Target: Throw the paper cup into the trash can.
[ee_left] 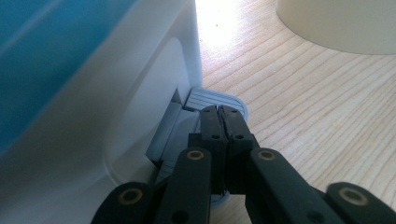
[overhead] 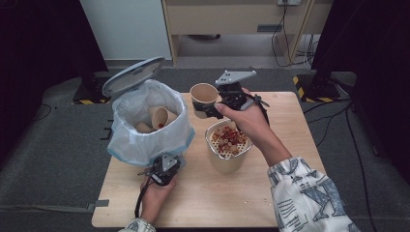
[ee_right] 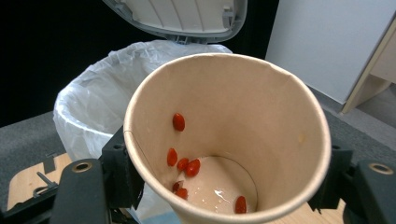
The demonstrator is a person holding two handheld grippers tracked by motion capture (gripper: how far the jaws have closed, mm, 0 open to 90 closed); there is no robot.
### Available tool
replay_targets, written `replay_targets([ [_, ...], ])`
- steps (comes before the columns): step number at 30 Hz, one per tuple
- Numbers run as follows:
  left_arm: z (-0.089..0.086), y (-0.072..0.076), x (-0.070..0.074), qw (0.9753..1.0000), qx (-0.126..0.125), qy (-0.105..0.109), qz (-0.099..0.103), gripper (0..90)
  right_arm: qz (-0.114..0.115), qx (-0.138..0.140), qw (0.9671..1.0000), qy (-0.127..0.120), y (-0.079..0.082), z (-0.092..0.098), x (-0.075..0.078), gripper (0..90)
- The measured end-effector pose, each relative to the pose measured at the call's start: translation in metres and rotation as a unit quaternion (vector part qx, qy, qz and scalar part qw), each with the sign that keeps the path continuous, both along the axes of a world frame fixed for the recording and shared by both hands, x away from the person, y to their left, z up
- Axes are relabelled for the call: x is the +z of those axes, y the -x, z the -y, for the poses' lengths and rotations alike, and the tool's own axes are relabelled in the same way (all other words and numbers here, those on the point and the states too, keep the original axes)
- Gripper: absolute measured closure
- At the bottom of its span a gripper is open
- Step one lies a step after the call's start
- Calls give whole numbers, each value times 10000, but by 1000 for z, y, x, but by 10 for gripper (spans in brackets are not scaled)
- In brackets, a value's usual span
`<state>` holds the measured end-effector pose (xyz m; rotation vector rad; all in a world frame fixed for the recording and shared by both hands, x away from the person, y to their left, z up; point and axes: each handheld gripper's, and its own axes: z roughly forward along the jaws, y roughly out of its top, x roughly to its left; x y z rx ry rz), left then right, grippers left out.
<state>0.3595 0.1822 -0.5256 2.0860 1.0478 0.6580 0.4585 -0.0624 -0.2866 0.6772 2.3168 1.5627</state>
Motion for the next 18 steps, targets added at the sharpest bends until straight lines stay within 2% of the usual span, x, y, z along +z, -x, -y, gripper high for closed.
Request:
replay_targets([
  [18,0,0,0,10000,-4,-10,3,882,-21,48,10000,-73,-4,-19,1,294],
])
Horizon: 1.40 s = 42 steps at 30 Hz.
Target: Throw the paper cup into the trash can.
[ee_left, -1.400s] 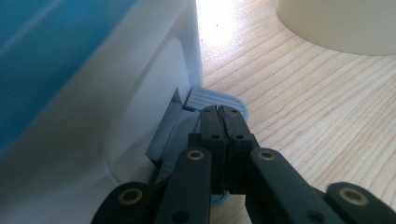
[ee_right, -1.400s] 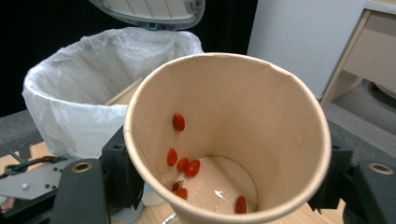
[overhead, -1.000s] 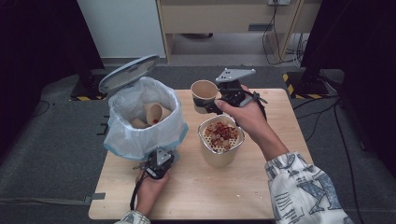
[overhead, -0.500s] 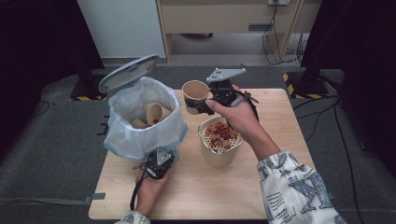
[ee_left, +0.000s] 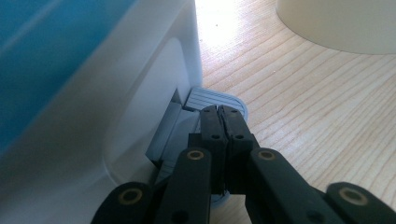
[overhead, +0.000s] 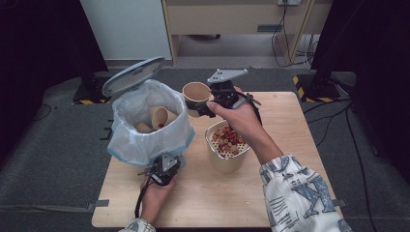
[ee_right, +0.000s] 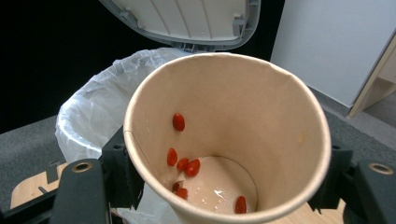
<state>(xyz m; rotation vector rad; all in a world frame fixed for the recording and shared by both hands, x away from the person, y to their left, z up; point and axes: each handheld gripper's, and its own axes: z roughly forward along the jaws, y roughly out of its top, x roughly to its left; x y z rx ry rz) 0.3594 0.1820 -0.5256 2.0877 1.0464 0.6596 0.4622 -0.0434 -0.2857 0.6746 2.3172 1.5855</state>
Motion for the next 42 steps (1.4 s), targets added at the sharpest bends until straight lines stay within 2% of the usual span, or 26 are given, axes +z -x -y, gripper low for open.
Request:
replay_targets([
  [10,0,0,0,10000,3,-8,6,880,14,41,10000,-75,0,-9,4,294],
  [30,0,0,0,10000,-6,20,-17,880,54,197,9997,-127,-3,-43,13,294],
  [42,0,1,0,10000,-5,21,-16,881,13,276,9995,-128,-5,-60,8,292],
])
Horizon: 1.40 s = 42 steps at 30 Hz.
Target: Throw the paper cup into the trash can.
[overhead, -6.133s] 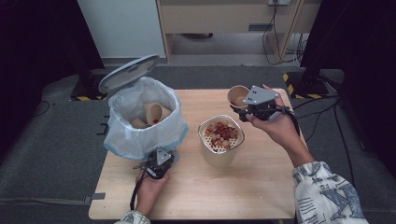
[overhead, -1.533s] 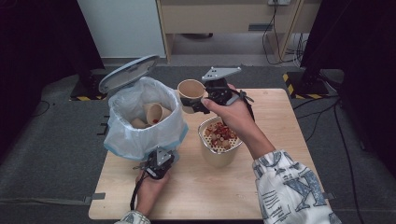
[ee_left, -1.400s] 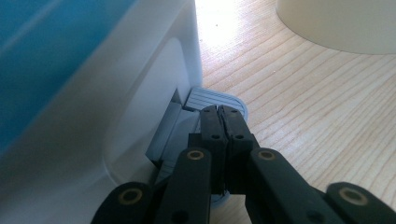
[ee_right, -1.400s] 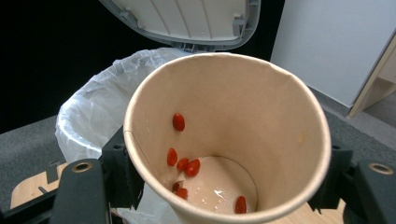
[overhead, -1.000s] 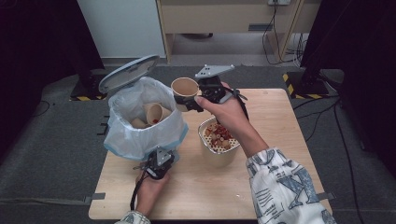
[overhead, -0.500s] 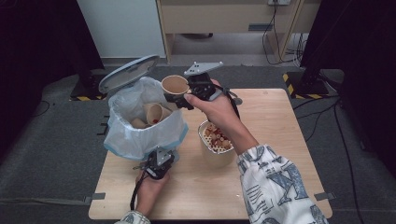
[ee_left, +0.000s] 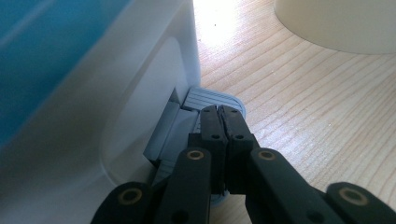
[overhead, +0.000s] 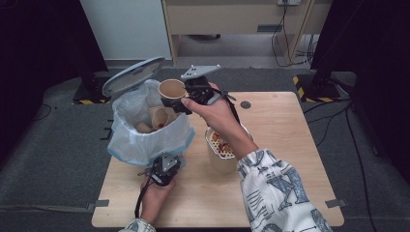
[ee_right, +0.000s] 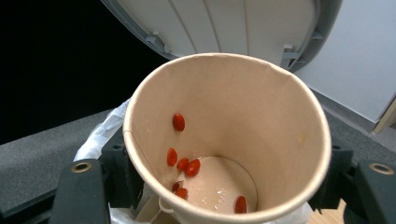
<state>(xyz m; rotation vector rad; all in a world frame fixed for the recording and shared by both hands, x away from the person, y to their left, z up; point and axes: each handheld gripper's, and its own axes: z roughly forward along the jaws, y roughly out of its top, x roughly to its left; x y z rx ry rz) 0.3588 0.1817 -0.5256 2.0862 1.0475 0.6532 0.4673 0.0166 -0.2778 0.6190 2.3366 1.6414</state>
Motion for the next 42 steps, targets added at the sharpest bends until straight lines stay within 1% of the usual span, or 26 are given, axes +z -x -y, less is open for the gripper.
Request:
replay_targets([
  [5,0,0,0,10000,-15,17,-7,882,-36,64,10000,9,-3,-11,-3,290],
  [7,0,0,0,10000,-31,20,-14,881,-37,94,9999,62,-3,-16,-5,290],
  [12,4,1,-1,9999,-104,11,-19,883,-58,195,9997,105,-2,-29,-8,287],
  [18,4,1,-1,9999,-98,24,-23,882,-32,281,9994,208,-2,-43,-12,267],
  [20,3,1,-1,9999,-98,46,-27,884,15,314,9991,292,-1,-47,-14,230],
  [21,4,1,-1,9999,-100,38,-22,885,29,350,9989,310,-1,-49,-15,170],
  [22,4,1,-1,9999,-99,35,-20,885,-22,359,9989,301,-1,-50,-16,111],
  [23,4,1,-1,9999,-100,45,-21,885,-54,381,9988,303,0,-50,-16,88],
  [24,4,1,-1,9999,-100,37,-18,886,-5,443,9984,340,1,-50,-16,89],
  [25,4,1,-1,9999,-99,32,-16,886,41,439,9984,360,2,-50,-16,87],
  [26,4,1,-1,9999,-98,37,-22,886,37,443,9984,360,3,-48,-15,85],
  [29,4,1,-1,9999,-97,27,-17,886,61,402,9987,309,2,-44,-13,94],
  [30,4,1,-1,9999,-98,29,-20,886,35,428,9987,272,2,-42,-12,95],
  [32,4,1,-1,9999,-102,38,-16,886,24,436,9987,280,1,-41,-12,101],
  [39,4,1,-1,9999,-104,37,-16,887,-46,400,9986,335,1,-37,-18,104],
  [42,4,1,-1,9999,-99,39,-18,887,-33,361,9988,324,1,-35,-19,105],
])
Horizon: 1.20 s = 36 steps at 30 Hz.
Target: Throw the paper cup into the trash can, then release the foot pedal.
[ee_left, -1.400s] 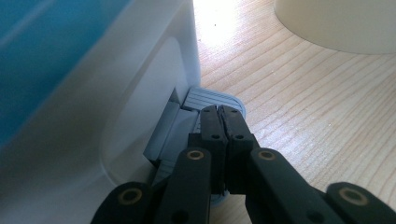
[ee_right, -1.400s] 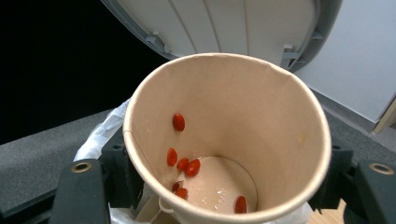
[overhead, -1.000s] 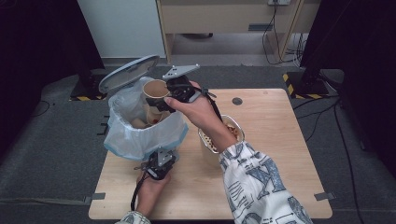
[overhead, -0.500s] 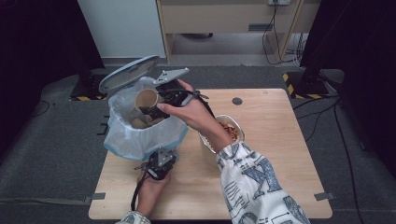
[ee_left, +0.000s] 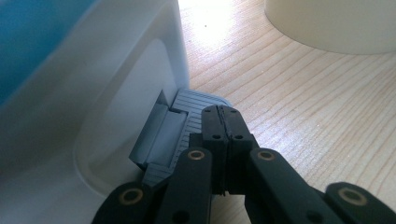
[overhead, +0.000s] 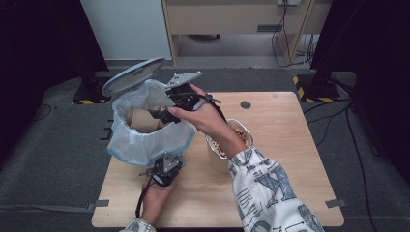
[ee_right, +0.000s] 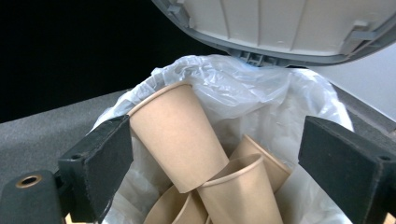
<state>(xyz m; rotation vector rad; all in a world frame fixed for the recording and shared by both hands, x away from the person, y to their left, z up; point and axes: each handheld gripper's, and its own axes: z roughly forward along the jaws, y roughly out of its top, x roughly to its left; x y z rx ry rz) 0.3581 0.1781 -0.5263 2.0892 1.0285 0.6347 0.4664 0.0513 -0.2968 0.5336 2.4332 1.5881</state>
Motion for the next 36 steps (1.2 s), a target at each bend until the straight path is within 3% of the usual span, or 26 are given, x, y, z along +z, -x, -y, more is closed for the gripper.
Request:
replay_targets([
  [22,0,0,0,10000,5,-14,5,887,-52,-493,9987,-120,-9,52,-2,105],
  [36,0,0,0,10000,9,-12,11,888,-32,-894,9959,-147,-15,92,-3,105],
])
